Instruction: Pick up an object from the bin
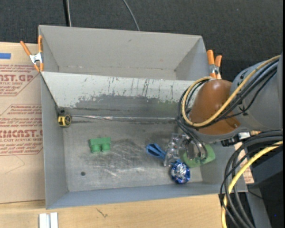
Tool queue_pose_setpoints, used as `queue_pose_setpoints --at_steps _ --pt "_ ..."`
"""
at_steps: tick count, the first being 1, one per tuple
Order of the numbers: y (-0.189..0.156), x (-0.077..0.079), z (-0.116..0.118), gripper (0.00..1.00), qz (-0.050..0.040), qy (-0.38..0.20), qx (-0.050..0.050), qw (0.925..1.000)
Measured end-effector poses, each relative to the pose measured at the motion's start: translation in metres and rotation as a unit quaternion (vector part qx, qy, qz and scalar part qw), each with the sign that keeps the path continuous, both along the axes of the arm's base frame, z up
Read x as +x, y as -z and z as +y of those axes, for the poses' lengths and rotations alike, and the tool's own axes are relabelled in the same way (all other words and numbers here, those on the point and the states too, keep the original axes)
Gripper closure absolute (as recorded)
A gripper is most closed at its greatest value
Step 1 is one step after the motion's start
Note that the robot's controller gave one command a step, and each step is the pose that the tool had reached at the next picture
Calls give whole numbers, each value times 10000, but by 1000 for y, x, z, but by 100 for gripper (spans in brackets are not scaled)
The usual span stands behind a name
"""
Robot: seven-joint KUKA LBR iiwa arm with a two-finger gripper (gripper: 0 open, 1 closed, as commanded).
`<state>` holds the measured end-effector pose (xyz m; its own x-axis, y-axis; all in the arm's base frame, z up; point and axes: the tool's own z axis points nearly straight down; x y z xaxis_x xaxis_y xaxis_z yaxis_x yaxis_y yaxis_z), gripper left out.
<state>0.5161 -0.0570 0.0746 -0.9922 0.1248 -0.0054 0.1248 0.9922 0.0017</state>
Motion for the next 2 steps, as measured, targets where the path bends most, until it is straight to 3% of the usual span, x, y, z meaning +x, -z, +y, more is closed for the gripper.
queue_pose_setpoints --at_steps 1,2 --pt "-88 14 1 100 -22 162 -4 9999" --pt "-133 -12 -13 100 7 -277 -13 9996"
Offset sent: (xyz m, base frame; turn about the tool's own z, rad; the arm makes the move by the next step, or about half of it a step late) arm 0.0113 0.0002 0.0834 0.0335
